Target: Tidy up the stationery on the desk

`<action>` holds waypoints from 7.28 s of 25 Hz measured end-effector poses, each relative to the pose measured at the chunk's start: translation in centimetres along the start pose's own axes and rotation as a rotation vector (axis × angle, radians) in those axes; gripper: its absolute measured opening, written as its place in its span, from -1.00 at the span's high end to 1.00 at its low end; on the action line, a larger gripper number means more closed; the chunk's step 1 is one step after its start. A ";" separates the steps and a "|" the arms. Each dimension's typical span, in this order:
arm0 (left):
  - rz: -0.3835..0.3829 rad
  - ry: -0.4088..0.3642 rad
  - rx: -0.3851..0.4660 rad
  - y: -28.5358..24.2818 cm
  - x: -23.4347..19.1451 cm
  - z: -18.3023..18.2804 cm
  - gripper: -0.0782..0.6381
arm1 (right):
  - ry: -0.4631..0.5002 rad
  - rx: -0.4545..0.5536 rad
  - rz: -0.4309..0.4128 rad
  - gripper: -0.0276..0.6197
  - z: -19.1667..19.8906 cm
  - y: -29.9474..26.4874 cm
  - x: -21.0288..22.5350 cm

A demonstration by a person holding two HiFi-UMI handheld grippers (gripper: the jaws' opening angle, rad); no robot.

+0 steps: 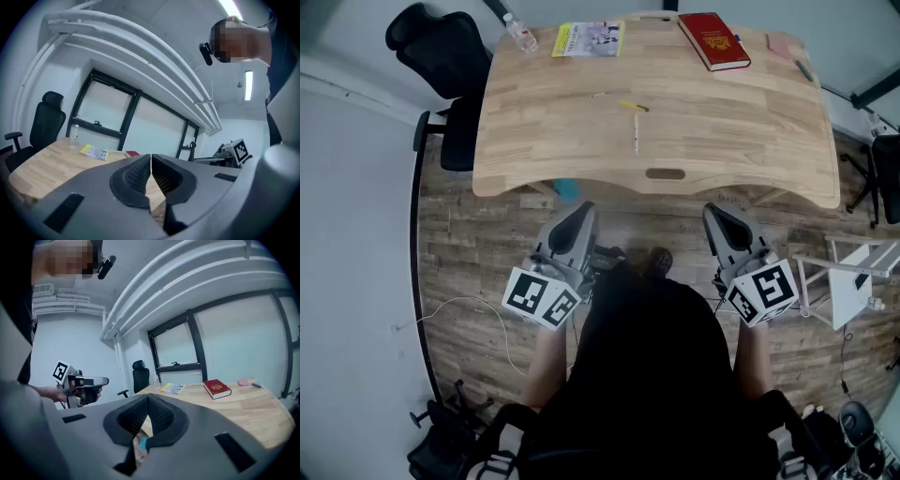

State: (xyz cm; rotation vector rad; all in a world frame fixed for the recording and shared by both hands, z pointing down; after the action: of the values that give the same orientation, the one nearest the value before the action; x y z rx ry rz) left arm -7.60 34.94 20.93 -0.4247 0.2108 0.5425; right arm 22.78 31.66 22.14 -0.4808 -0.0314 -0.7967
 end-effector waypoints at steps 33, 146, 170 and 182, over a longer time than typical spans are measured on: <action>-0.009 -0.019 -0.024 -4.3 -4.7 -2.1 0.67 | -0.184 0.029 -0.028 0.85 -1.4 -5.5 3.6; 0.174 0.040 -0.363 -37.9 -21.6 -3.3 0.68 | -0.221 -0.664 0.480 0.71 11.3 -37.6 28.4; 0.054 0.042 -0.343 -34.0 -24.5 -3.6 0.68 | -0.156 -0.549 0.313 0.50 4.9 -39.1 23.0; -0.015 0.112 -0.309 -30.7 -26.1 -2.8 0.68 | -0.075 -0.649 0.133 0.44 7.0 -43.9 16.9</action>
State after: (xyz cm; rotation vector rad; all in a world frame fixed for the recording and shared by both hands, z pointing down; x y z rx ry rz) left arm -13.18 -1.86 36.58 -0.7572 0.2316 0.5390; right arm 5.27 -3.07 49.49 -1.1145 0.1938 -0.6468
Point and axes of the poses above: the fingertips, and each gripper's own axes: y backward along the fingers, x to its right, z out of its underside, the point moved 10 cm from there along y, backward along the fingers, and after that the axes turned 12 degrees about -x, right-handed, at the moved point
